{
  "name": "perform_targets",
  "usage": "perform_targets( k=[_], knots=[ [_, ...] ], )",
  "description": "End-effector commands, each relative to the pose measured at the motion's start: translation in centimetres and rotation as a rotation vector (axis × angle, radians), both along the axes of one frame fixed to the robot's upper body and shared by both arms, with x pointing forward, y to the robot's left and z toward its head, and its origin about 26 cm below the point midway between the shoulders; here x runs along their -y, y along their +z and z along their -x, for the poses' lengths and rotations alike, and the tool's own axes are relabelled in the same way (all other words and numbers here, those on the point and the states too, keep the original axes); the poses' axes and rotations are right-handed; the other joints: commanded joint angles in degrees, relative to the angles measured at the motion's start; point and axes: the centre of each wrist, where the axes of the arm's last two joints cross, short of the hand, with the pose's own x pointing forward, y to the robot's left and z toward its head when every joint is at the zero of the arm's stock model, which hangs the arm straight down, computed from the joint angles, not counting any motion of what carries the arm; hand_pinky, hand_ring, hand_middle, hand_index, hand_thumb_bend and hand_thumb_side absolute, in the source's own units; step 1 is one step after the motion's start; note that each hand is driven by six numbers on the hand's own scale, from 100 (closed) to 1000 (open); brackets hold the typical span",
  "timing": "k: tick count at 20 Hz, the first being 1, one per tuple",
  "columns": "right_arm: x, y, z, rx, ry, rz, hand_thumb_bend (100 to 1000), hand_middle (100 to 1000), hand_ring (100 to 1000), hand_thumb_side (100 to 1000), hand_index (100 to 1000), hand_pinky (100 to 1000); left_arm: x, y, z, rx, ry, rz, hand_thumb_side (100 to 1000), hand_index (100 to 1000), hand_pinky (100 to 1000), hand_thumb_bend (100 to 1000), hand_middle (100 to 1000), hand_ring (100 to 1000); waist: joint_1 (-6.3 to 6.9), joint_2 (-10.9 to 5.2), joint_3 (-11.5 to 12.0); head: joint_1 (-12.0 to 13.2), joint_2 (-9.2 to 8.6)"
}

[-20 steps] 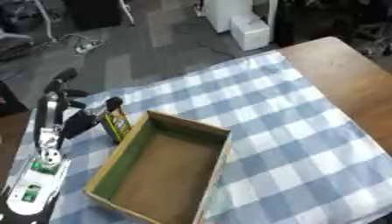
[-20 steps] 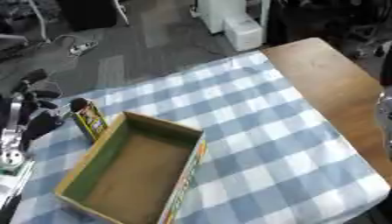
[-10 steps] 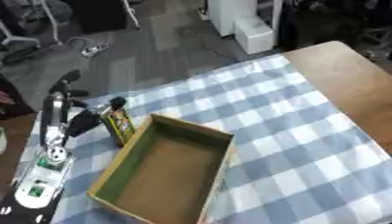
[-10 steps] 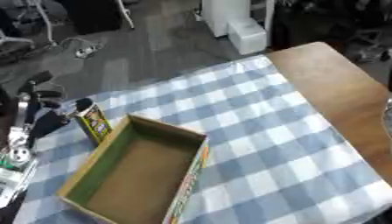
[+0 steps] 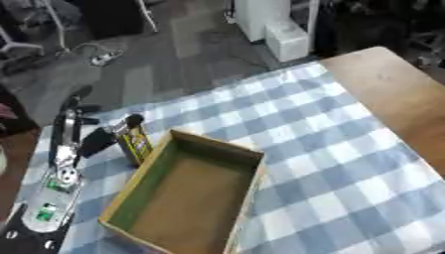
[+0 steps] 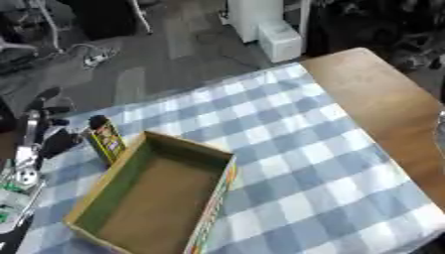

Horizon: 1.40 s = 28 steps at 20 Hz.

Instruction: Pick up objects on the table and place them in the box.

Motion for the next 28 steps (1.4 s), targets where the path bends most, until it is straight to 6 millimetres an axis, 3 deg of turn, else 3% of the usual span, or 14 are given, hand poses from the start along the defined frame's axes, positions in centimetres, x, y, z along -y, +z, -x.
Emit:
perform_targets(
  k=[1, 12, 28],
  knots=[
    [0.1, 1.3, 0.2, 0.028, 0.003, 0.029, 100, 423, 383, 1000, 500, 441, 0.0, 0.9, -0.5, 0.020, 0.001, 0.000, 549, 929, 633, 1000, 883, 750, -0.31, -0.65, -0.07, 0.15, -0.50],
    [0.1, 1.6, 0.1, 0.022, 0.006, 0.021, 100, 422, 383, 1000, 500, 441, 0.9, -0.2, -0.7, -0.006, 0.000, 0.280, 586, 926, 562, 1000, 857, 711, -0.24, -0.70, -0.37, -0.31, -0.61],
    [0.1, 2.0, 0.1, 0.018, 0.005, 0.009, 100, 421, 382, 1000, 499, 441, 0.9, -1.0, -0.6, -0.019, 0.001, 0.503, 595, 907, 541, 1000, 836, 693, -0.11, -0.58, -0.91, -0.79, -1.29]
  ],
)
